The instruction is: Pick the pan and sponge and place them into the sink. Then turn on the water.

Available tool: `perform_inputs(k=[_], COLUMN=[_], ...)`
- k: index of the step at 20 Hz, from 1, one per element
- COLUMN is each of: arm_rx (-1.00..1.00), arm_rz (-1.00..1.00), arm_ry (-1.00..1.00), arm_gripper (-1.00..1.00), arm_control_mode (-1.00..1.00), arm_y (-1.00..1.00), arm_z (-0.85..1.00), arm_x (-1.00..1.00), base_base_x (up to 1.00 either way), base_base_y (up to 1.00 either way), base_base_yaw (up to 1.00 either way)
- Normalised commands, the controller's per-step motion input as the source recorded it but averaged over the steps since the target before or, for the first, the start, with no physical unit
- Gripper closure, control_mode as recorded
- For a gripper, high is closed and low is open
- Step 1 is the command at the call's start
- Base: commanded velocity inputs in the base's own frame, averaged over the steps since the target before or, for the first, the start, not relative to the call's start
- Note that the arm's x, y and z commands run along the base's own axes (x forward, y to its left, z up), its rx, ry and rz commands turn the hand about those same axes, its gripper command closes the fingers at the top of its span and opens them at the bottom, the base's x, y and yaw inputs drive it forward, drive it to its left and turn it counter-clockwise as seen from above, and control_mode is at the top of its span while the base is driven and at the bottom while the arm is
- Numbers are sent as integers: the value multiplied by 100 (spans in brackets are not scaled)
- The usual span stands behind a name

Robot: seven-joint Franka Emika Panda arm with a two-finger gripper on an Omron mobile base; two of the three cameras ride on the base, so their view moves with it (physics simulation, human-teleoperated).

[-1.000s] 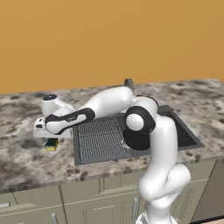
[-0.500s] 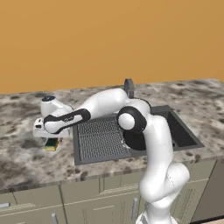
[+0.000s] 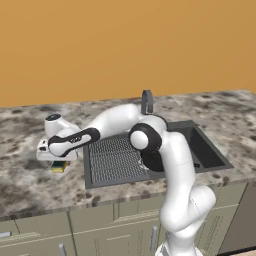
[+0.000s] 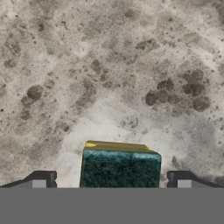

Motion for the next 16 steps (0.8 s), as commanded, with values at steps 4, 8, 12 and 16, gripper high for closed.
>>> perform_inputs(k=[4, 8, 12, 16], arm_rx=[0, 0, 0, 0], arm_rz=[0, 0, 0, 0], arm_ry=[0, 0, 0, 0], arm_gripper=[-100, -100, -100, 100], arm_control_mode=[-100, -100, -100, -100], arm_y=[0, 0, 0, 0], arm_z=[-16, -18, -19, -10], arm_x=[0, 0, 0, 0], base_base_x=[0, 0, 0, 0], base_base_y=[0, 0, 0, 0], base_base_yaw=[0, 0, 0, 0])
